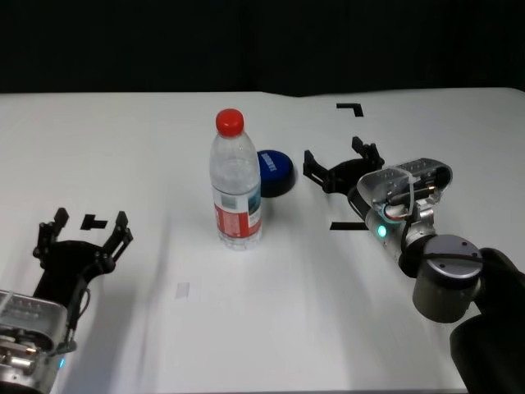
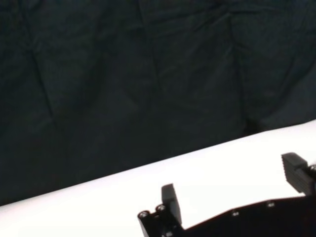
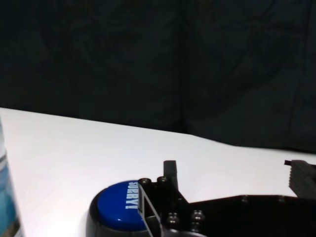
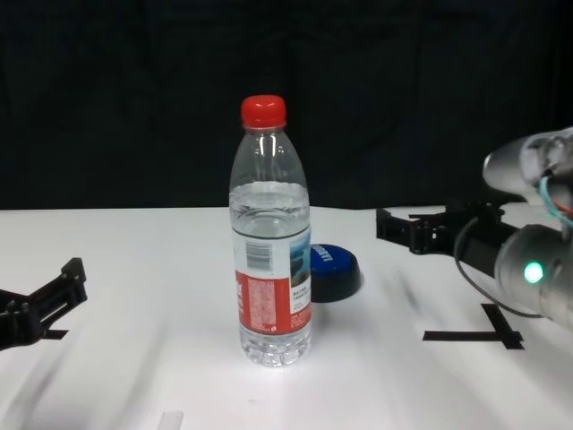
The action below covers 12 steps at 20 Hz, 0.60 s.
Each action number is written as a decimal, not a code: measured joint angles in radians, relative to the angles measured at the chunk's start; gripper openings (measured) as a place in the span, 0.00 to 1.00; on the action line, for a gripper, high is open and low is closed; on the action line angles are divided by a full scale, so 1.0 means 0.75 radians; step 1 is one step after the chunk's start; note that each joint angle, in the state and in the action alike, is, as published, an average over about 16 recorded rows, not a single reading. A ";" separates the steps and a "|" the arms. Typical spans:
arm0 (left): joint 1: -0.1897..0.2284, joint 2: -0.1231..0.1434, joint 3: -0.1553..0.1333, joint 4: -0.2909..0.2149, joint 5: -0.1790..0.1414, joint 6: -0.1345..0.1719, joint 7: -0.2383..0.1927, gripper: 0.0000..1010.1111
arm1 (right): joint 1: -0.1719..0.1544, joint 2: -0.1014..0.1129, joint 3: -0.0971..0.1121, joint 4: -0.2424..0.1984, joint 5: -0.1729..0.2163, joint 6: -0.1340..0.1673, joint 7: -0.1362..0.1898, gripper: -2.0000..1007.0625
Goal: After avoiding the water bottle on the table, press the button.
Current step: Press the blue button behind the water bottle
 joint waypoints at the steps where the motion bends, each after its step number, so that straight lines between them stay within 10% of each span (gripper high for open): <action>1: 0.000 0.000 0.000 0.000 0.000 0.000 0.000 0.99 | 0.011 -0.002 -0.001 0.014 -0.003 -0.001 -0.001 1.00; 12: 0.000 0.000 0.000 0.000 0.000 0.000 0.000 0.99 | 0.131 -0.027 -0.014 0.172 -0.037 0.001 -0.008 1.00</action>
